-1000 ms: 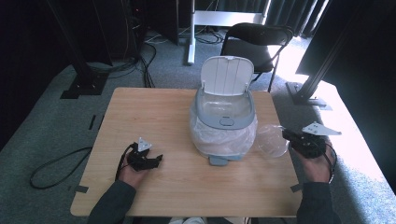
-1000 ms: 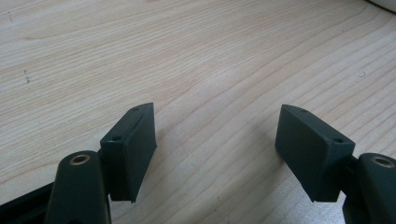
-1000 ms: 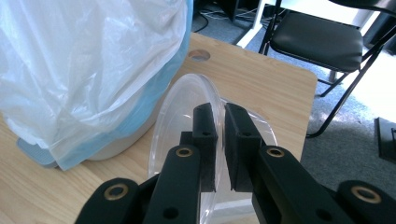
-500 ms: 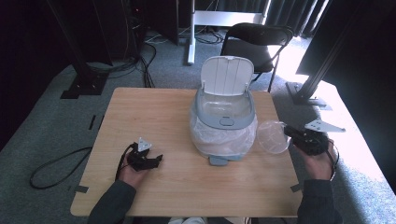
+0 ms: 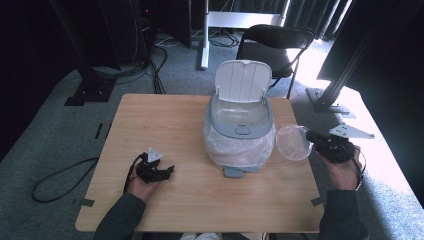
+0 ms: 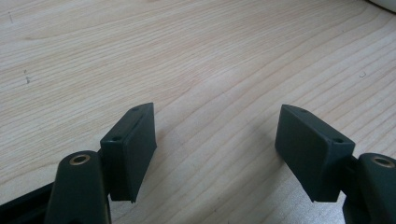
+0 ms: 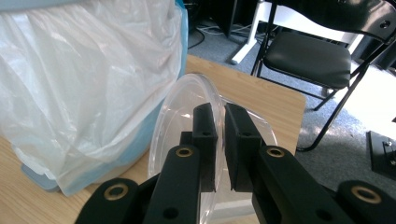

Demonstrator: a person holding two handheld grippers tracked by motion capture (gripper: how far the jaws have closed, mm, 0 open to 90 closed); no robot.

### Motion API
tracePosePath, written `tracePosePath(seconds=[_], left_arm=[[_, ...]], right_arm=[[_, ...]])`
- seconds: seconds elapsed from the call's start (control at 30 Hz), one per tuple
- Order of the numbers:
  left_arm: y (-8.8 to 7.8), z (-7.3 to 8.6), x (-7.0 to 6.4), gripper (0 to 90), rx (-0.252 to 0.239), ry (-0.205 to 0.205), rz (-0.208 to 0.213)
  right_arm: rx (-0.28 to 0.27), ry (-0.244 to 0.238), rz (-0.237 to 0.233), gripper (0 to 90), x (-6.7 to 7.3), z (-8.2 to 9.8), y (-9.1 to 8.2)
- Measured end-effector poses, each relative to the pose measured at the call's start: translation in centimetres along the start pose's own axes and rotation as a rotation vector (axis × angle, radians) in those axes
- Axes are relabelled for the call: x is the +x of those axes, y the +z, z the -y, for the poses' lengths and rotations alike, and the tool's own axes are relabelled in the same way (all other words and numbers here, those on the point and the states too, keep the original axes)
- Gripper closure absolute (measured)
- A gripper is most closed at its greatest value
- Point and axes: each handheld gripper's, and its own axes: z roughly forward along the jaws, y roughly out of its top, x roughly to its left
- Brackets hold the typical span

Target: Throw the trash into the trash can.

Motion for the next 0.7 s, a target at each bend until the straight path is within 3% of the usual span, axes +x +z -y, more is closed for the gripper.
tracePosePath(seconds=[0.7], left_arm=[[0.0, 0.0, 0.0, 29.2, -0.001, 0.001, 0.0]], right_arm=[[-0.027, -0.01, 0.016, 83.3, -0.1, -1.6, -0.9]])
